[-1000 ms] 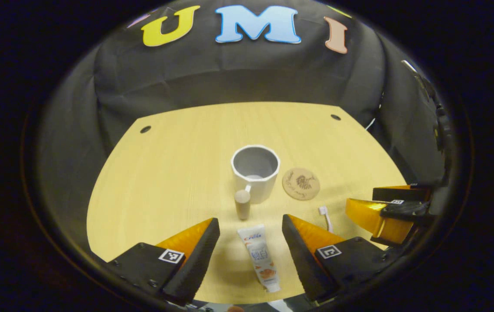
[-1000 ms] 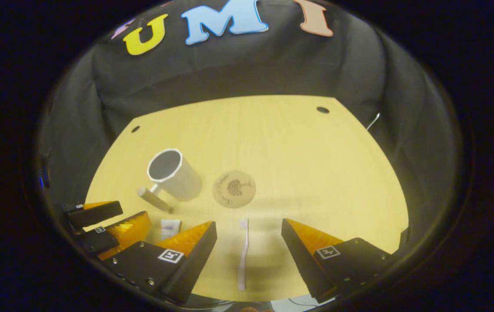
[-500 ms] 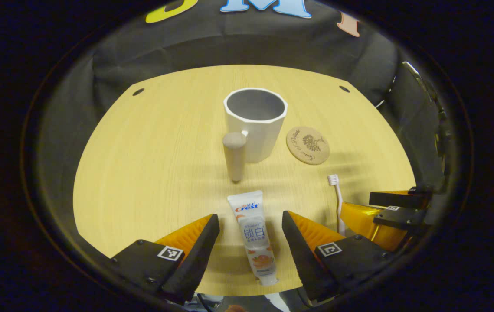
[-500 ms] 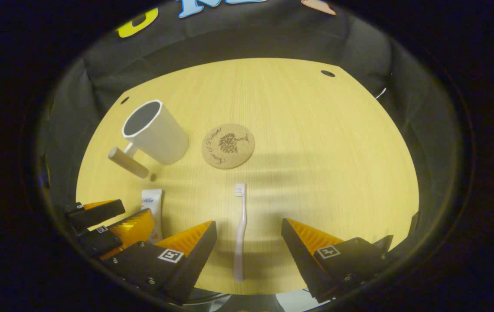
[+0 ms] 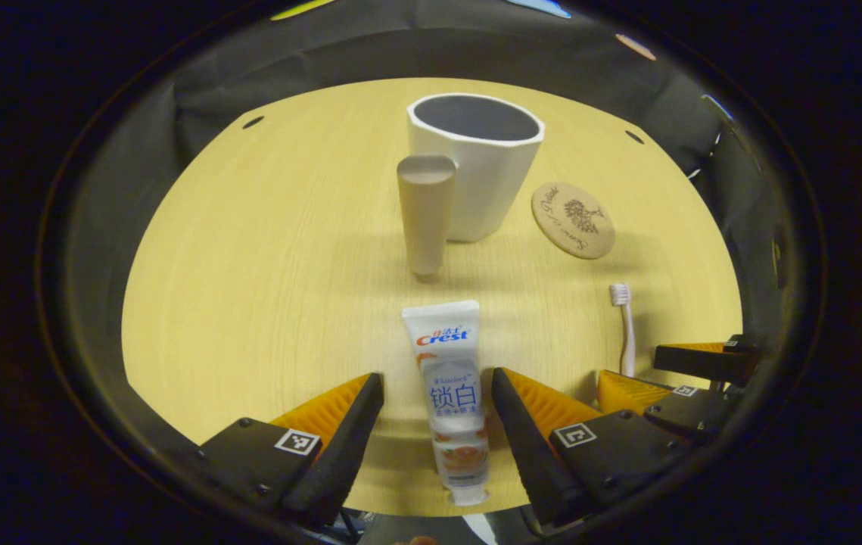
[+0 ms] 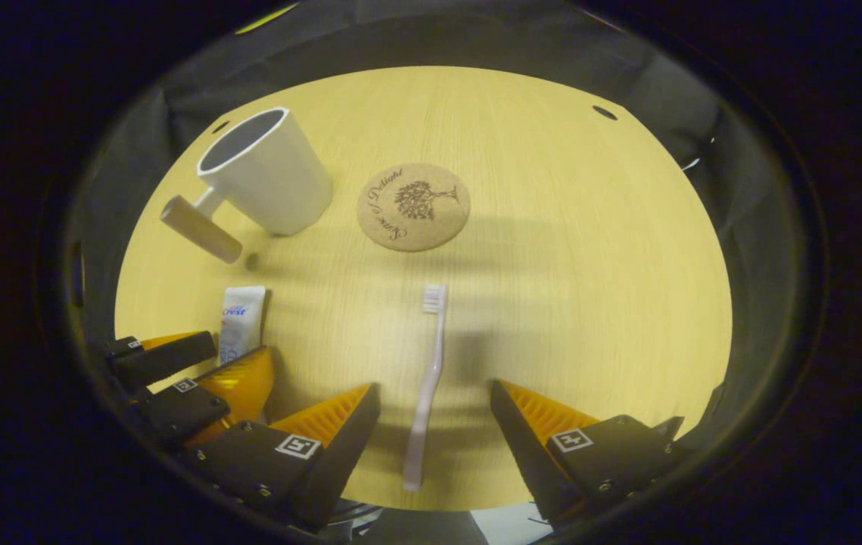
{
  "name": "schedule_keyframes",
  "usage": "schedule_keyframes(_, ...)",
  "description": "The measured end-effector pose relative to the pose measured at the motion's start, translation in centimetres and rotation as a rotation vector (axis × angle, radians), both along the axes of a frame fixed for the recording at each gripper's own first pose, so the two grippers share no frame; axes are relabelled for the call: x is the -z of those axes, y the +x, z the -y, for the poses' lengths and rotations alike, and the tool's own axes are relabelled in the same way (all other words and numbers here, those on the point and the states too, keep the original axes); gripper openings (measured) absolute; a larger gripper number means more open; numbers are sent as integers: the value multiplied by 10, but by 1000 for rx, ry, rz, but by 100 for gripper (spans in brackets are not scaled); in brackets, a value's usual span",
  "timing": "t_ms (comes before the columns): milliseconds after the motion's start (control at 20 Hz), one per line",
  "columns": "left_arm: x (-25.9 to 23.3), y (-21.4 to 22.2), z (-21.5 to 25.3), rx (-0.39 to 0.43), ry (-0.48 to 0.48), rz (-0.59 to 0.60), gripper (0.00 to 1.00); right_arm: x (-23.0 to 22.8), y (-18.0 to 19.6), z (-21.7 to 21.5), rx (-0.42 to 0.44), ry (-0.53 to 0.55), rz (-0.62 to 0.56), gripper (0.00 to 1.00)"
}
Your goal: Put the toothbrush and toothpaste on the desktop into the cup, then pick up the cup and place it on the coaster on the desktop.
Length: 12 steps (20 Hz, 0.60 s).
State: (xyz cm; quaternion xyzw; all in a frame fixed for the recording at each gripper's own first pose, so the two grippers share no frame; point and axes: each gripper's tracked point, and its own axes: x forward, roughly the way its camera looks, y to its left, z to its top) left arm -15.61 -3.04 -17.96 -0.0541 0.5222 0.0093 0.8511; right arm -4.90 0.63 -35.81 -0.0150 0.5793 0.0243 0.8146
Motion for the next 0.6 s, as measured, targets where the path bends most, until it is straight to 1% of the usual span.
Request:
schedule_keyframes(50,4,2,0,3,0,2,100,1,0,1,-5,-7,4,94)
schedule_keyframes(100,4,1,-2,5,7,-5,96,1,0,1,-9,-11,1,94)
schedule_keyframes(150,6,1,-3,9,17,-7,96,1,-1,1,-11,-10,-3,93)
schedule_keyframes(200,3,1,-4,6,18,-5,100,1,-1,2,-10,-10,-8,94)
schedule_keyframes(250,4,1,-3,-2,17,-6,96,2,-2,2,-8,-11,-20,91)
schedule_keyframes(300,3,2,-3,-10,18,-4,96,1,0,4,-4,-15,-26,94)
schedule_keyframes(350,4,1,-3,-16,19,-9,95,5,-6,4,-2,-14,-51,85)
schedule_keyframes(400,4,1,-3,-18,19,-10,91,1,-9,4,-13,-15,-59,79)
schedule_keyframes(450,4,0,-2,-14,18,-14,87,3,-8,4,-31,-17,-70,81)
schedule_keyframes(500,4,4,-4,1,26,1,86,1,-8,4,-46,-20,-80,81)
schedule_keyframes(550,5,4,-4,0,26,0,77,4,-15,6,-35,-18,-116,75)
schedule_keyframes(600,4,4,-3,8,29,-1,68,5,-15,3,-21,-13,-122,55)
